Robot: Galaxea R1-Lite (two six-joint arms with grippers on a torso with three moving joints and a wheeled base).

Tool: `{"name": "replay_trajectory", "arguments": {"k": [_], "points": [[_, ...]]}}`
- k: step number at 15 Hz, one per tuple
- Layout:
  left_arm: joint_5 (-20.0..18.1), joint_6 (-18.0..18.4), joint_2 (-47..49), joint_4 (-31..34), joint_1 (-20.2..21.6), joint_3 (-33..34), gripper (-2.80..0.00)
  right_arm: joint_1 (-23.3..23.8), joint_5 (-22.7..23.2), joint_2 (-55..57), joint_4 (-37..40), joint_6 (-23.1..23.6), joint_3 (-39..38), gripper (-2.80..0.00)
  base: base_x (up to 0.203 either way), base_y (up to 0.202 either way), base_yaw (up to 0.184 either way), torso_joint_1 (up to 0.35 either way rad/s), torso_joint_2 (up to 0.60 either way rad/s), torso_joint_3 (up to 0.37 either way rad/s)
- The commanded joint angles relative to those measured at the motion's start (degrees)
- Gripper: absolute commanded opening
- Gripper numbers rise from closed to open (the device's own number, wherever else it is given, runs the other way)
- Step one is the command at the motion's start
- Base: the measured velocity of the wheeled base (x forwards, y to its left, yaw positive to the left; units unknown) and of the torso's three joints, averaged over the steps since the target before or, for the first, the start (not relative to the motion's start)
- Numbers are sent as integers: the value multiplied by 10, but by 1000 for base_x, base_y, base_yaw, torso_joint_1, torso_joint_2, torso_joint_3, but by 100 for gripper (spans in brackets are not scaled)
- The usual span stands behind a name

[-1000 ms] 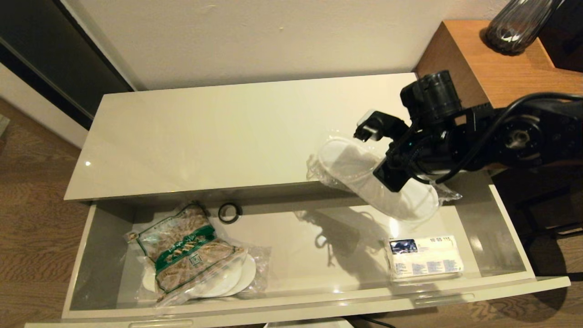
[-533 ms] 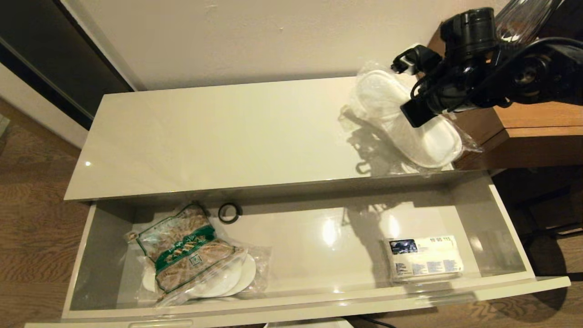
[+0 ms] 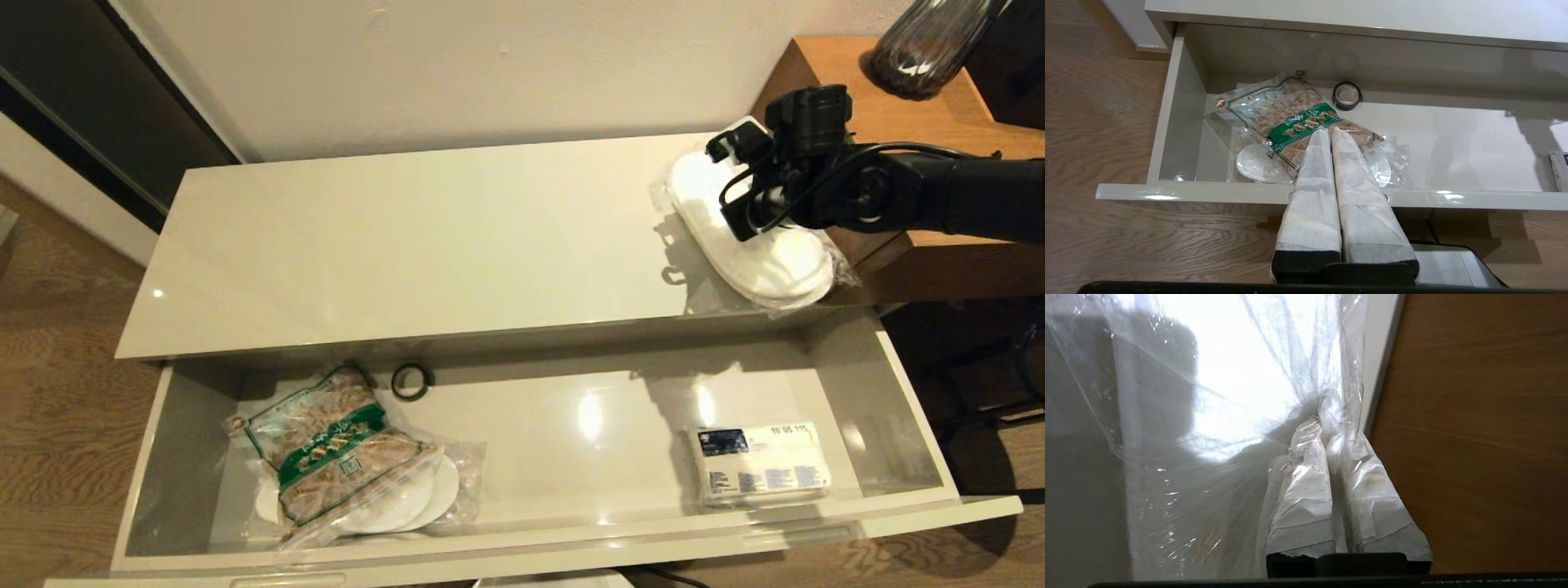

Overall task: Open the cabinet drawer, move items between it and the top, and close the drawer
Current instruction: Place the disposable slippers on the table

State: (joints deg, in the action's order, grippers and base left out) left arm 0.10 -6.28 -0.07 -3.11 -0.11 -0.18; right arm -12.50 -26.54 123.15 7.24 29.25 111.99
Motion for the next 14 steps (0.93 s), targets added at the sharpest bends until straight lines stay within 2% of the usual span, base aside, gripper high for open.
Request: {"name": "replay_trajectory", "arguments": {"k": [1,4,5,9,14], "points": [[0,0,1,-1,0,0,-280,-6,-3,5,1,1,0,-280,0,0,0,0,0,0],[1,0,1,-1,0,0,-280,-6,-3,5,2,13,0,-280,0,0,0,0,0,0],[1,0,1,-1,0,0,-280,-7,-3,5,0,13,0,0,0,0,0,0,0,0],[0,0,1,-1,0,0,-280,-19,3,-3,-28,18,-1,0,0,0,0,0,0,0],[1,0,1,-1,0,0,-280,-50,8,-38,-43,47,-2,0,0,0,0,0,0,0]]}}
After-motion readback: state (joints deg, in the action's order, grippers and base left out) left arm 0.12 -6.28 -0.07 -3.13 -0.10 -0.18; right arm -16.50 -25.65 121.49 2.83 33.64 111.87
